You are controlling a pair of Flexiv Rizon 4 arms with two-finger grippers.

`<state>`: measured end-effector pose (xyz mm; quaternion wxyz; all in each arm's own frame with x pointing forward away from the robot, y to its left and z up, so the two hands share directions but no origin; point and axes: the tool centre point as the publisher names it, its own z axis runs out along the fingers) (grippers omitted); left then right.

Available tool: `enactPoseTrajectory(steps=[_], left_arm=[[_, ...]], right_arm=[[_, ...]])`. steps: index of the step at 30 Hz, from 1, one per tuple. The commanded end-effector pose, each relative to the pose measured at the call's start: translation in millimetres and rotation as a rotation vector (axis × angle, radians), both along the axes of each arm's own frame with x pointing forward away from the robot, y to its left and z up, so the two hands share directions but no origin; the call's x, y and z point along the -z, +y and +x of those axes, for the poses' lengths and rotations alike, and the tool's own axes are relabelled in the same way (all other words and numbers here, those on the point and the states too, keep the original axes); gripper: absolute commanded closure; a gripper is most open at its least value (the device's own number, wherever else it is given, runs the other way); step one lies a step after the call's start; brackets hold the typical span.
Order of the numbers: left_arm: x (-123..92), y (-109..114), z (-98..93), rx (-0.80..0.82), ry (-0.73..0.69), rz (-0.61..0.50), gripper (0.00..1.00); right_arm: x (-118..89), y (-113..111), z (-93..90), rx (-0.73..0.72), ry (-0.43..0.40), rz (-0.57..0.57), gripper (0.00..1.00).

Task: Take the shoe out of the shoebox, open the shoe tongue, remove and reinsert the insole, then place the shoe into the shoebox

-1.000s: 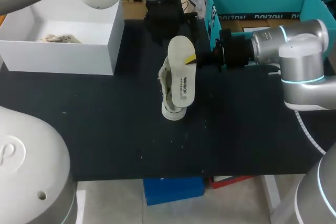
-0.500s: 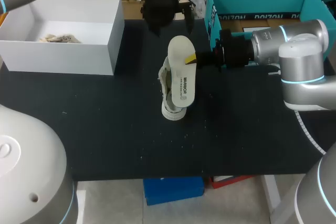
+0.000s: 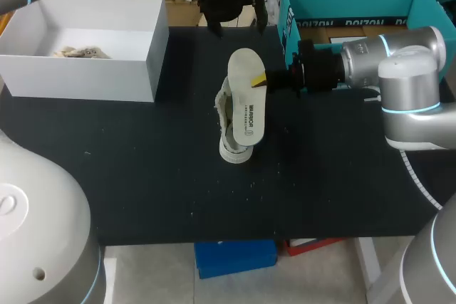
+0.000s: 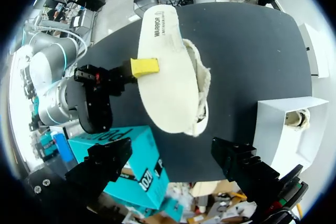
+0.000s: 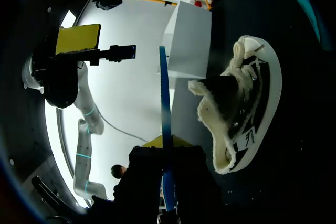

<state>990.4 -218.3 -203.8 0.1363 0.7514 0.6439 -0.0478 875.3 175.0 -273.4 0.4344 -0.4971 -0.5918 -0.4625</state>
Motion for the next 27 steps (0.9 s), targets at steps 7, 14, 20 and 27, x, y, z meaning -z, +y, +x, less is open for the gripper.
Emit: enactPoseTrajectory(steps=[7,14,20,27], left_arm=[[0,-14,-9.8,0.006,0.014,0.012,0.00],[-3,-10,-51.4,-0.007,0.006,0.012,0.00],[4,-6,-89.7,-0.018,0.000,0.027,0.00],[17,-6,-133.2,-0.031,0.006,0.018,0.00]], right_arm=[[0,1,0.0,0.000,0.001,-0.003,1.00],[0,1,0.0,0.000,0.001,-0.003,1.00],[0,1,0.0,0.000,0.001,-0.003,1.00],[0,1,0.0,0.000,0.001,-0.003,1.00]])
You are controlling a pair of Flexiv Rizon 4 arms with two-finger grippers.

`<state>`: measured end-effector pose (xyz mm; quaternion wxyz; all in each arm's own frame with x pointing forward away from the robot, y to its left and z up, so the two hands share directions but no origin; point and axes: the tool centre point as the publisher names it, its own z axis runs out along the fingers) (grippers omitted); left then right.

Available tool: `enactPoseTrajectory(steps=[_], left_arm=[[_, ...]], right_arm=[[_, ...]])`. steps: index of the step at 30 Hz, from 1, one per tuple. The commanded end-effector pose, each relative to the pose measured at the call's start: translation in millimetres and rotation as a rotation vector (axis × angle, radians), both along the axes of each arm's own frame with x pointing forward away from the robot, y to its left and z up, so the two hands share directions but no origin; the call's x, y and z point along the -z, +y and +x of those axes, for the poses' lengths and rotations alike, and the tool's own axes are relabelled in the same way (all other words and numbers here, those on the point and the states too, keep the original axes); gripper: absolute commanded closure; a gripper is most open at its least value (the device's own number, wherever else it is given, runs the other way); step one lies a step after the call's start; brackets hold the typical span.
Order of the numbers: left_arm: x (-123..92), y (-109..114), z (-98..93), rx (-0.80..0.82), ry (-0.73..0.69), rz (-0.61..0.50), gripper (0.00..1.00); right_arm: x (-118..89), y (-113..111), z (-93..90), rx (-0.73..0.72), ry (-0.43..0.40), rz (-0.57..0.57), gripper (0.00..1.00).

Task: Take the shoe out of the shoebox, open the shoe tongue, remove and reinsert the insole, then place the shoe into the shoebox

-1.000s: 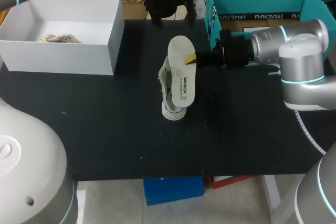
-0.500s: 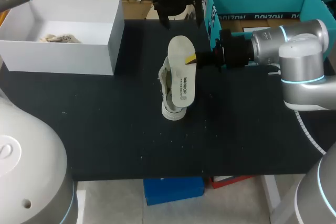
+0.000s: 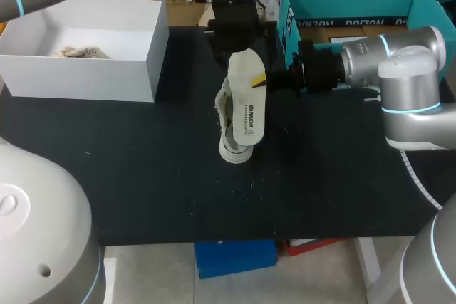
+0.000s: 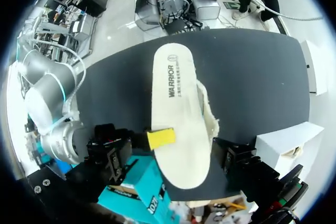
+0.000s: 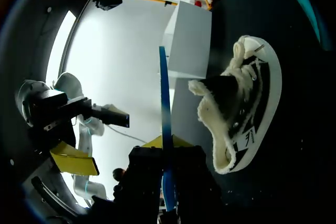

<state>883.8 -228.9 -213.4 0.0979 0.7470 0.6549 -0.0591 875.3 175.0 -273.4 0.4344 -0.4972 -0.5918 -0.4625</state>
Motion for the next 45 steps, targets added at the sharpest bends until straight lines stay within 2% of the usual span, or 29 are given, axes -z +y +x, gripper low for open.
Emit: enactPoseTrajectory(steps=[1,10,17,20,23,27,30,45], left_arm=[[8,5,-32.5,-0.013,-0.066,-0.026,0.00],[14,11,-70.9,-0.011,-0.070,-0.039,0.00],[14,17,-88.8,0.038,-0.049,-0.165,0.00],[13,18,-96.1,0.091,-0.016,-0.307,0.00],[9,25,-102.6,0.140,-0.020,-0.494,0.00],[17,39,-103.9,0.173,-0.012,-0.764,0.00],[16,49,-105.7,0.226,-0.024,-1.004,0.00],[16,49,-105.7,0.226,-0.024,-1.004,0.00]], right_arm=[[0,1,0.0,0.000,0.001,-0.003,1.00],[0,1,0.0,0.000,0.001,-0.003,1.00],[0,1,0.0,0.000,0.001,-0.003,1.00],[0,1,0.0,0.000,0.001,-0.003,1.00],[0,1,0.0,0.000,0.001,-0.003,1.00],[0,1,0.0,0.000,0.001,-0.003,1.00],[0,1,0.0,0.000,0.001,-0.003,1.00],[0,1,0.0,0.000,0.001,-0.003,1.00]])
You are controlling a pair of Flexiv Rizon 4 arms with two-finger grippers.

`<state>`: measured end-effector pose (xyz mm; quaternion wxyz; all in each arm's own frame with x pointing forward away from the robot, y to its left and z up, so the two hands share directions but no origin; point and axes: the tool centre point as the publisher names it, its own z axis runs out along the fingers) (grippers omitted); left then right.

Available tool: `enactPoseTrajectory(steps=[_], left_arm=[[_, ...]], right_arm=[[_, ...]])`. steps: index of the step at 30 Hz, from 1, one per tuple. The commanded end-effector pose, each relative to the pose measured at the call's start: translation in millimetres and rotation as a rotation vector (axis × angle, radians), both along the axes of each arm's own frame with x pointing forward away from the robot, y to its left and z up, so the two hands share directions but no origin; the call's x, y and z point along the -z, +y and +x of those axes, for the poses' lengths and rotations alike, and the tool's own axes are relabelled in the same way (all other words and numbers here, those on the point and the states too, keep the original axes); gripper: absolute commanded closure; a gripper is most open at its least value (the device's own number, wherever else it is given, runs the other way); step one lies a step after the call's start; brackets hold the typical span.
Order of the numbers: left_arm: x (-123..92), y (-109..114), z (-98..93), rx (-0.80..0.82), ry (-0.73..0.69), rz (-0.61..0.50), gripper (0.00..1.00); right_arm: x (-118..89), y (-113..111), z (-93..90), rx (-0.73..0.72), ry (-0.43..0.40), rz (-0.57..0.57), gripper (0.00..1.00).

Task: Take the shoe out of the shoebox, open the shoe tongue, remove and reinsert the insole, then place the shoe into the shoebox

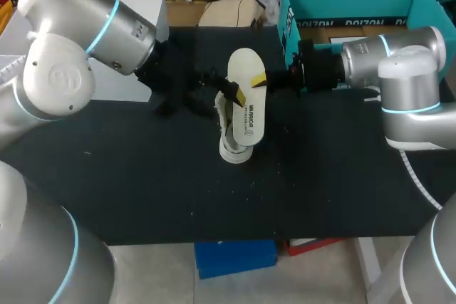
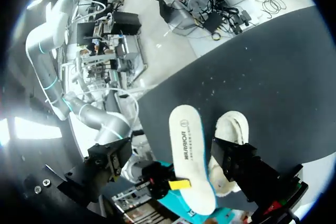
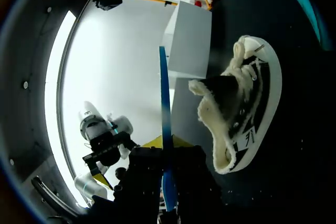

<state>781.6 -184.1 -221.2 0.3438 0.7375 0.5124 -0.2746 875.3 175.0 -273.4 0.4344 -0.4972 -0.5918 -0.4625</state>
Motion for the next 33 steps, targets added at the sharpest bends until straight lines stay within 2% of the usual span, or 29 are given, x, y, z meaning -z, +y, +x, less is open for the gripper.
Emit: enactPoseTrajectory(steps=[1,14,15,17,18,26,33], left_arm=[[8,4,-3.5,0.022,0.033,-0.318,0.00],[8,4,-3.5,0.022,0.033,-0.318,0.00],[6,4,-0.7,-0.023,-0.016,-0.324,0.00],[5,6,2.0,-0.041,-0.020,-0.445,0.00],[7,7,5.0,-0.079,-0.030,-0.437,0.00],[24,17,24.2,-0.204,-0.015,-0.608,0.00],[34,15,45.0,-0.285,-0.019,-0.643,0.00]], right_arm=[[0,1,0.0,0.000,0.001,-0.003,1.00],[0,1,0.0,0.000,0.001,-0.003,1.00],[0,1,0.0,0.000,0.001,-0.003,1.00],[0,1,0.0,0.000,0.001,-0.003,1.00],[0,1,0.0,0.000,0.001,-0.003,1.00],[0,1,0.0,0.000,0.001,-0.003,1.00],[0,1,0.0,0.000,0.001,-0.003,1.00]])
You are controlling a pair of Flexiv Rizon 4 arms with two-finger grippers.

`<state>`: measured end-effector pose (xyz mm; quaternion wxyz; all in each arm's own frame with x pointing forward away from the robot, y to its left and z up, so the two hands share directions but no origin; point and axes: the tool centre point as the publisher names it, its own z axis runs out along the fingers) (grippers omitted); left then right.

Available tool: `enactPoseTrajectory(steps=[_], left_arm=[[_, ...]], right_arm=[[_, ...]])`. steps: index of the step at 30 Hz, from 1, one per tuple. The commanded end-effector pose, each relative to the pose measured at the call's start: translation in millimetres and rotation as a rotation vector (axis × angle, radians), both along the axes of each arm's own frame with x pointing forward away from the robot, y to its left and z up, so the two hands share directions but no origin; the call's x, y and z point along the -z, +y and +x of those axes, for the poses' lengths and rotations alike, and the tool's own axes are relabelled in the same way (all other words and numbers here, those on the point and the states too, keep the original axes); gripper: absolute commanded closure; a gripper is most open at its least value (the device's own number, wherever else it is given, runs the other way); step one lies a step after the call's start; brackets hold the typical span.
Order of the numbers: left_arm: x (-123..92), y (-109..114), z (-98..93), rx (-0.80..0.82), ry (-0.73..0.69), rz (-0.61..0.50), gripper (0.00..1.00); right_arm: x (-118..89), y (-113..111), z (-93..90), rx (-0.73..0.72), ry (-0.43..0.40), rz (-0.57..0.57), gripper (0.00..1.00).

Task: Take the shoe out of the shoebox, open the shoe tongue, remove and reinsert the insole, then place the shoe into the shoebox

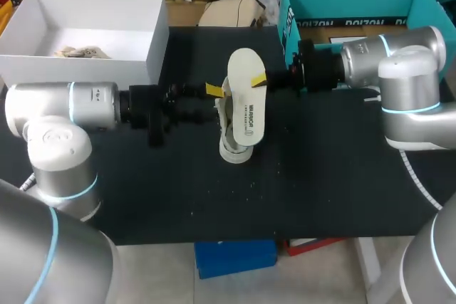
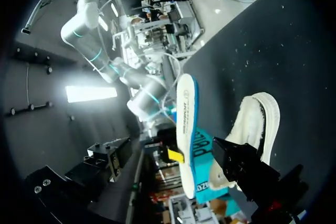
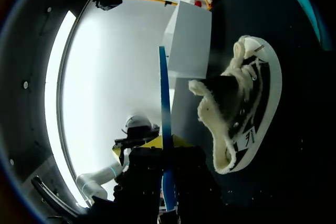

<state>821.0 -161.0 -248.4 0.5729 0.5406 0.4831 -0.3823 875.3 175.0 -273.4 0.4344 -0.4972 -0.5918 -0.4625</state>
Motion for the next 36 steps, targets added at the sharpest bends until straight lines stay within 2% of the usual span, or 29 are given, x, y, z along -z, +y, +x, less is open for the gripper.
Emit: enactPoseTrajectory(steps=[1,9,10,15,17,20,21,22,23,26,34,35,36], left_arm=[[7,-9,8.7,-0.082,-0.010,-0.039,0.00],[14,-20,36.0,-0.091,-0.012,-0.048,0.01],[16,-22,39.2,-0.093,-0.006,-0.048,0.05],[24,-35,46.8,-0.078,0.014,-0.054,0.15],[27,-43,51.6,-0.068,0.024,-0.054,0.25],[30,-55,54.8,-0.048,0.032,-0.054,0.28],[30,-59,55.1,-0.043,0.033,-0.054,0.33],[31,-63,55.4,-0.036,0.037,-0.056,0.41],[32,-65,55.6,-0.033,0.038,-0.055,0.44],[35,-72,59.0,-0.025,0.040,-0.052,0.45],[34,-84,64.6,-0.018,0.043,-0.057,0.59],[34,-85,65.5,-0.018,0.043,-0.058,0.65],[35,-86,65.9,-0.018,0.044,-0.061,0.76]], right_arm=[[0,1,0.0,0.000,0.001,-0.003,1.00],[0,1,0.0,0.000,0.001,-0.003,1.00],[0,1,0.0,0.000,0.001,-0.003,1.00],[0,1,0.0,0.000,0.001,-0.003,1.00],[0,1,0.0,0.000,0.001,-0.003,1.00],[0,1,0.0,0.000,0.001,-0.003,1.00],[0,1,0.0,0.000,0.001,-0.003,1.00],[0,1,0.0,0.000,0.001,-0.003,1.00],[0,1,0.0,0.000,0.001,-0.003,1.00],[0,1,0.0,0.000,0.001,-0.003,1.00],[0,1,0.0,0.000,0.001,-0.003,1.00],[0,1,0.0,0.000,0.001,-0.003,1.00],[0,1,0.0,0.000,0.001,-0.003,1.00]])
